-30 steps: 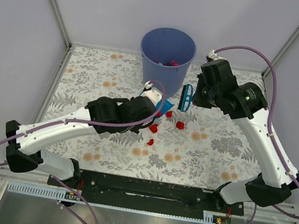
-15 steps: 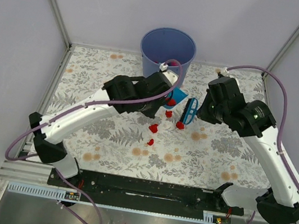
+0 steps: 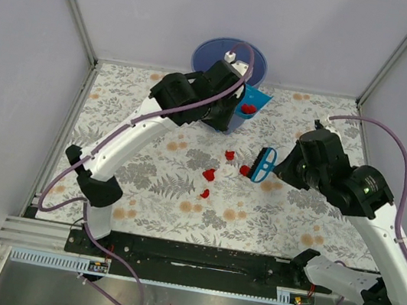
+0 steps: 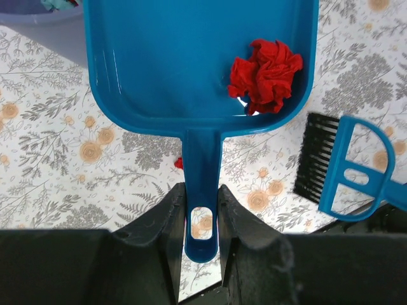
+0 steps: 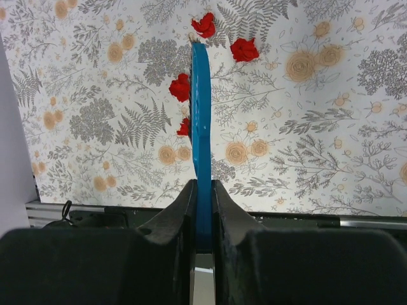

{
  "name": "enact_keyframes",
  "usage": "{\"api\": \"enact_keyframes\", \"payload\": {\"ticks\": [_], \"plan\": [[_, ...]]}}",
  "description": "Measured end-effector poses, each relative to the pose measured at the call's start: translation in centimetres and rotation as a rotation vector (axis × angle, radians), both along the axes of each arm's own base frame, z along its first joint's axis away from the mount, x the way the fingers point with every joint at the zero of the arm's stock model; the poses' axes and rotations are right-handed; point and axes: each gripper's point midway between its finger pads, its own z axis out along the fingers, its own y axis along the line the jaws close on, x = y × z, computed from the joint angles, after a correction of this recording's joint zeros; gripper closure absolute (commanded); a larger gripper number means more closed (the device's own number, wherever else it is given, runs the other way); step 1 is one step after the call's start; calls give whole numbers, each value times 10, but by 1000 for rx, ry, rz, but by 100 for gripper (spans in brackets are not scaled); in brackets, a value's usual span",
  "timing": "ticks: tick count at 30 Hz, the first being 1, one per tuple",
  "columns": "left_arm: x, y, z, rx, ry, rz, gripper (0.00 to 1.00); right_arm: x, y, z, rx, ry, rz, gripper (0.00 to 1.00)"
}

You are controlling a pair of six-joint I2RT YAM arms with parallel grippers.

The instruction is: Sweep away the paper scraps from the table

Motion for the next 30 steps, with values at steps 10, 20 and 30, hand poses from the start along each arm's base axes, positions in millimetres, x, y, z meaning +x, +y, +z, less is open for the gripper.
{"api": "enact_keyframes", "payload": {"ticks": [10,20,30], "plan": [[28,-5,7,-112,43,40,100,-20,-7,-18,59,38,-23,100],[61,-8,29,-341,88,87,100,-22,-4,-21,82,43,-22,100],[102,-20,60,-613,117,107,100,-22,0,-25,92,53,-8,100]]}}
